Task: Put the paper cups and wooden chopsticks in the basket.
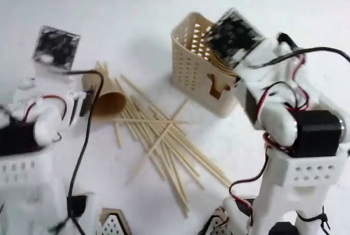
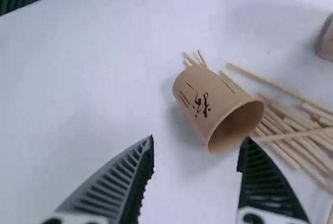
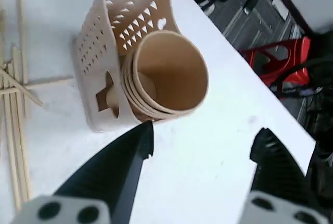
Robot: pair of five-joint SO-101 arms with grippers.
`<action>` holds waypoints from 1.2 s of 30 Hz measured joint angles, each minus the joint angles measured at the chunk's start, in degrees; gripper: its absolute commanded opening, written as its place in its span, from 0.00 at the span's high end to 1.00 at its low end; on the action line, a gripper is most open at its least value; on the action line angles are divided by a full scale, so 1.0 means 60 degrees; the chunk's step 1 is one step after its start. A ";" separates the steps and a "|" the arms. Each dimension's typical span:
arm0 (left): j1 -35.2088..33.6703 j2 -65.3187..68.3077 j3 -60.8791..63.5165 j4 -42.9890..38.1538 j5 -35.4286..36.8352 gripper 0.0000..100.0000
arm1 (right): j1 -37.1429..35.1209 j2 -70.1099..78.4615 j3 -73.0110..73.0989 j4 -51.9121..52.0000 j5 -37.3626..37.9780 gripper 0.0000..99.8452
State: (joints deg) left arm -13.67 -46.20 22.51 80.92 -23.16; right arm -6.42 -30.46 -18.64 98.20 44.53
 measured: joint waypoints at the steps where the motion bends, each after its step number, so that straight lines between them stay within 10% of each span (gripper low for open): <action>1: 0.0000 0.0454 0.0000 0.0029 -0.0220 0.73 | 0.0264 0.0000 0.0117 0.0000 -0.0205 0.72; 15: 0.0073 0.5026 -0.0850 -0.0322 -0.2462 0.73 | 0.3678 -0.0015 0.2637 0.0000 -0.1612 0.76; 36: 0.0073 0.5436 0.1919 -0.4747 -0.2286 0.98 | 0.4674 -0.0015 0.7780 -0.3282 -0.1905 0.76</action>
State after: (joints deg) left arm -13.23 -13.58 34.02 52.44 -36.88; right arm 21.63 -30.55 28.04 78.51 33.10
